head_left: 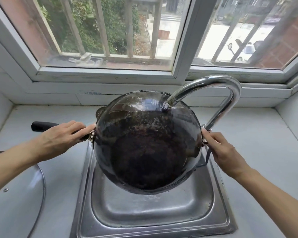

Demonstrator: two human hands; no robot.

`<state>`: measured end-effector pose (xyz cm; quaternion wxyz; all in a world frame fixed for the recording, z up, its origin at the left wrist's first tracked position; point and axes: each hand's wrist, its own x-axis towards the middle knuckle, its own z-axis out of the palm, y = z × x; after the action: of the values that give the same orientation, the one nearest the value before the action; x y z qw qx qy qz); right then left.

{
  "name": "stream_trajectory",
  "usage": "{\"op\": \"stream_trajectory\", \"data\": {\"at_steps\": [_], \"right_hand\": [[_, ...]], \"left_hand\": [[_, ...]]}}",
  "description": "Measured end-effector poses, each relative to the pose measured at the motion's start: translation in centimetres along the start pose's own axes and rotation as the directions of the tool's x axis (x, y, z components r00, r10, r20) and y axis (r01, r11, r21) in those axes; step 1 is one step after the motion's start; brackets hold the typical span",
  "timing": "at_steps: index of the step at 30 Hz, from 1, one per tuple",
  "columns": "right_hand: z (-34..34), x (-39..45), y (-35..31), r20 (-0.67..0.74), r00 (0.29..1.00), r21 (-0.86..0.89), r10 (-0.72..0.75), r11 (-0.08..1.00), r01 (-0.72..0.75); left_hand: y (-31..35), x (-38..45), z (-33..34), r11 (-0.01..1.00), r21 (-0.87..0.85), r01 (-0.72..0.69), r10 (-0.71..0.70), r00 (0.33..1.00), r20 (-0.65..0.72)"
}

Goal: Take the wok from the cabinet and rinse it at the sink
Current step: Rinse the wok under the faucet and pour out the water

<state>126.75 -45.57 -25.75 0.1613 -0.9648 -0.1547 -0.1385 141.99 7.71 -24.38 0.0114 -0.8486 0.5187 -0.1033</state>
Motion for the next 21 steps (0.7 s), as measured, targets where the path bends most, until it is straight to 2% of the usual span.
{"op": "stream_trajectory", "data": {"at_steps": [9, 21], "right_hand": [[1.0, 3.7, -1.2, -0.005, 0.994, 0.021, -0.107, 0.994, 0.107], [1.5, 4.6, -1.5, 0.01, 0.994, 0.04, -0.113, 0.993, 0.112]], "left_hand": [[-0.7, -2.6, -1.4, 0.996, -0.042, 0.074, -0.075, 0.997, -0.017], [-1.0, -3.7, -2.0, 0.995, -0.038, 0.095, -0.095, 0.995, 0.004]]}}
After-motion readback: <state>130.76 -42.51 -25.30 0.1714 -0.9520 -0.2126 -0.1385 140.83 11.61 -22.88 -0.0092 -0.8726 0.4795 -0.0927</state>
